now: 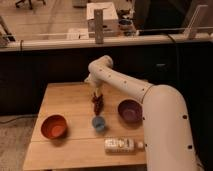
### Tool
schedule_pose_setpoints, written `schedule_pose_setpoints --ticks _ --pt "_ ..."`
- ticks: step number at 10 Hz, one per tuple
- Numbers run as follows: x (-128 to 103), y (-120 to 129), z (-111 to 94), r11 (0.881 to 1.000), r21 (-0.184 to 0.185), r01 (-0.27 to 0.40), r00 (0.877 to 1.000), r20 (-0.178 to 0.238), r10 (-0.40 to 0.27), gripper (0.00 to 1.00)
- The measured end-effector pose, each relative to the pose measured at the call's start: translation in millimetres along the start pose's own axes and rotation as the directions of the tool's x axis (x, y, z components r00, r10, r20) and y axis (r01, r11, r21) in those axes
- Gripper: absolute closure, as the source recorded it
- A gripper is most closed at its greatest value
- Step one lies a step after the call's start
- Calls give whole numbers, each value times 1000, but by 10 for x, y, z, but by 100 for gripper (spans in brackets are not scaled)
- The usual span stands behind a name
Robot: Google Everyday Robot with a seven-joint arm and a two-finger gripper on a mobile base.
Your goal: Place grapes in red bowl
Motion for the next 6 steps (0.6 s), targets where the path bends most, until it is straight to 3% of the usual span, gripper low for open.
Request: schedule_pose_setpoints --ticks 6 --pt "-98 104 218 999 -21 33 999 44 -32 20"
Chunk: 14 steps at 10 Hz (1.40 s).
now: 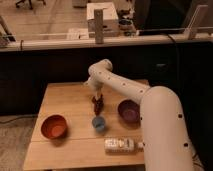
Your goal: Place grapes in red bowl
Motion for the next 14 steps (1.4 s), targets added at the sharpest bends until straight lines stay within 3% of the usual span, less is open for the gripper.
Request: schedule_pose_setpoints --ticks 4,5,14 --pt "-18 74 174 1000 -15 18 1000 24 -18 20" --pt "-22 81 189 1000 -18 22 999 26 -21 24" --pt "-19 104 159 999 -24 22 999 26 -21 25"
